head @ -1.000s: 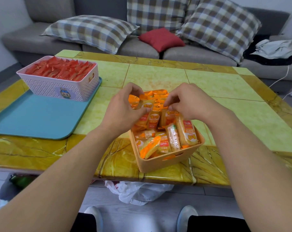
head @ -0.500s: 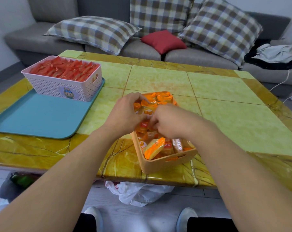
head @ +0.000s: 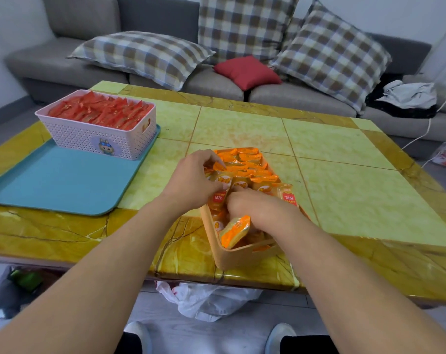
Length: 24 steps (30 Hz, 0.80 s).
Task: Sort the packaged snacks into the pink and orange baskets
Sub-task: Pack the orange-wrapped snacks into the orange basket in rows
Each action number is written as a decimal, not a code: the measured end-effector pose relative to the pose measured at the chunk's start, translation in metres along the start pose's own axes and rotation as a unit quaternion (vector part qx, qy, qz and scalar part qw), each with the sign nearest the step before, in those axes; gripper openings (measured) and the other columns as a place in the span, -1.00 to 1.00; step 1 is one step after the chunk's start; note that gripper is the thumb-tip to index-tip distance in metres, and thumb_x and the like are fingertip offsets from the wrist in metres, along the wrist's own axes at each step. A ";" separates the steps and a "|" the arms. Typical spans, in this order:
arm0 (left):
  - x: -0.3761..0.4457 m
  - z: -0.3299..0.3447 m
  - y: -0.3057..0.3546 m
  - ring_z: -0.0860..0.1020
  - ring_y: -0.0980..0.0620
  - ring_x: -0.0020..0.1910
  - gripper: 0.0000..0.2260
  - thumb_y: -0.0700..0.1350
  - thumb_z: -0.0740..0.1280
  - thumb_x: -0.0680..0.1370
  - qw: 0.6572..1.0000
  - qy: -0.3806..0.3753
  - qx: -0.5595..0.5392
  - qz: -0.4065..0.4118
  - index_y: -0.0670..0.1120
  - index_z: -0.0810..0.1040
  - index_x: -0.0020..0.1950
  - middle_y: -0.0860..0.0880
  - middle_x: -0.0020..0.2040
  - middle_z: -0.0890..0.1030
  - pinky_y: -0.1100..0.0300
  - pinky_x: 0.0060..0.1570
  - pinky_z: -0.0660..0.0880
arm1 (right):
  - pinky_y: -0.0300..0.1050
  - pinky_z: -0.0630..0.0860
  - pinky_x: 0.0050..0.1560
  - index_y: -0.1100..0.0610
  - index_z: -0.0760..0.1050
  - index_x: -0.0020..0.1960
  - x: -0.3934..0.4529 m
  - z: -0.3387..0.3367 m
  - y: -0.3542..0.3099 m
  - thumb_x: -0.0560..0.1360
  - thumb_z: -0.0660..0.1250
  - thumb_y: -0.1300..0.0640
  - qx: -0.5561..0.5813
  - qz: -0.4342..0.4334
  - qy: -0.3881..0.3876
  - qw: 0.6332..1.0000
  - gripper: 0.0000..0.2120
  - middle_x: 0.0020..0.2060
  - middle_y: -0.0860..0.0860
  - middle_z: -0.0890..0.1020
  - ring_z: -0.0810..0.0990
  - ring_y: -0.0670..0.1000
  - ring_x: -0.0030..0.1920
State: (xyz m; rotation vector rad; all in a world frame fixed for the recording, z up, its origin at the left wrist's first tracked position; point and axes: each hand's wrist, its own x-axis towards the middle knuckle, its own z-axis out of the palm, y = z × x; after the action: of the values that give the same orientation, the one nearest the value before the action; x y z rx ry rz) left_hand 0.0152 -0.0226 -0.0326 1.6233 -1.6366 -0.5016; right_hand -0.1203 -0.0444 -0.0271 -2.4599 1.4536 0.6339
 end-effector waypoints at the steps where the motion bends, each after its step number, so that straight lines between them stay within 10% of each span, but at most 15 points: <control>1: 0.000 0.000 0.000 0.56 0.07 -0.01 -0.69 -0.07 0.62 0.36 1.000 0.000 0.005 0.002 0.06 0.58 0.00 0.08 0.00 0.61 0.34 -0.19 0.39 | 0.21 0.35 0.43 0.18 0.37 0.50 0.002 0.000 0.000 0.58 0.34 0.03 0.004 0.001 0.007 1.000 -0.46 0.48 0.20 0.32 0.31 0.27 0.46; 12: 0.000 -0.007 -0.004 0.54 0.10 -0.23 -0.69 -0.12 0.60 0.38 0.999 -0.023 -0.042 -0.003 0.06 0.57 0.02 0.03 -0.06 0.63 0.29 -0.37 0.44 | 0.11 0.41 0.27 0.15 0.42 0.40 -0.016 -0.006 -0.001 0.56 0.36 0.01 0.052 0.037 0.082 0.995 -0.54 0.37 0.17 0.47 0.39 0.21 0.39; 17: -0.005 -0.014 -0.006 0.58 0.14 -0.12 -0.69 -0.13 0.60 0.40 0.996 -0.037 -0.087 0.008 0.02 0.58 0.06 0.07 -0.06 0.65 0.29 -0.24 0.55 | -0.01 0.46 -0.15 0.11 0.51 -0.03 -0.013 -0.006 0.000 0.47 0.43 0.15 0.096 0.059 0.149 0.982 -0.87 0.04 0.11 0.63 0.59 0.17 0.02; 24: -0.004 -0.014 -0.004 0.59 0.03 -0.16 -0.69 -0.17 0.60 0.38 0.996 -0.033 -0.080 0.005 0.00 0.58 0.03 0.01 -0.06 0.65 0.14 -0.23 0.57 | 0.02 0.63 -0.14 0.00 0.64 0.02 -0.013 -0.014 0.004 0.39 0.47 0.28 0.152 0.052 0.218 0.963 -0.72 -0.10 0.04 0.68 0.65 0.15 -0.04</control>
State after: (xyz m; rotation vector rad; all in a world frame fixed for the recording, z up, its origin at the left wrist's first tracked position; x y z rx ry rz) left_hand 0.0280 -0.0159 -0.0278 1.4928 -1.6088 -0.6701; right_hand -0.1257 -0.0418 -0.0080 -2.3768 1.6872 -0.1314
